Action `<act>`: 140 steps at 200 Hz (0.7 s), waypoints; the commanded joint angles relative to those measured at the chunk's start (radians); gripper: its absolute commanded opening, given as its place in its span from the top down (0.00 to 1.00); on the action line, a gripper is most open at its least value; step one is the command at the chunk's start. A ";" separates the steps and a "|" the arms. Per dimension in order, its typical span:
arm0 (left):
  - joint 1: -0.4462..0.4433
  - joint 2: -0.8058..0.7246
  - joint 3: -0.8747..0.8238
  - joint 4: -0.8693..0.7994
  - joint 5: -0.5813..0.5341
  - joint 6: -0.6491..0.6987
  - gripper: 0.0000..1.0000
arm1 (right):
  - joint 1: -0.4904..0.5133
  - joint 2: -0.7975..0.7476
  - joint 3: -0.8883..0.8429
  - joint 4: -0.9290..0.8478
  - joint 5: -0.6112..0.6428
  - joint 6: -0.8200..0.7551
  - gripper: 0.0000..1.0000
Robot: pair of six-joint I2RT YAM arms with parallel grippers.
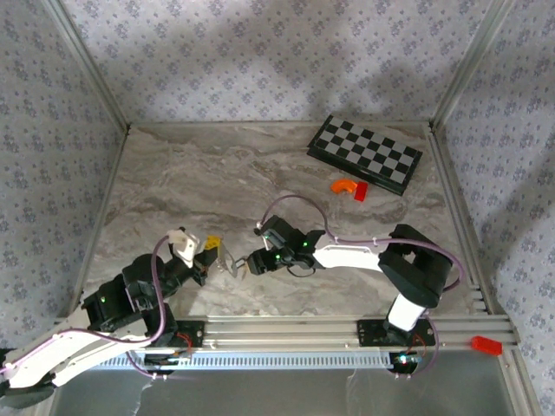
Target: Put the keys on the keyring
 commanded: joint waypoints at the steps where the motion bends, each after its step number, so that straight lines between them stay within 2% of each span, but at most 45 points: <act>1: -0.007 -0.022 -0.010 0.026 -0.017 -0.013 1.00 | 0.009 0.030 0.033 0.018 0.021 0.012 0.45; 27: -0.007 -0.023 -0.013 0.035 -0.004 -0.007 1.00 | 0.013 0.054 0.050 0.035 0.010 0.002 0.49; 140: -0.007 -0.028 -0.019 0.049 0.001 -0.001 1.00 | 0.021 0.149 0.094 0.096 -0.035 0.022 0.56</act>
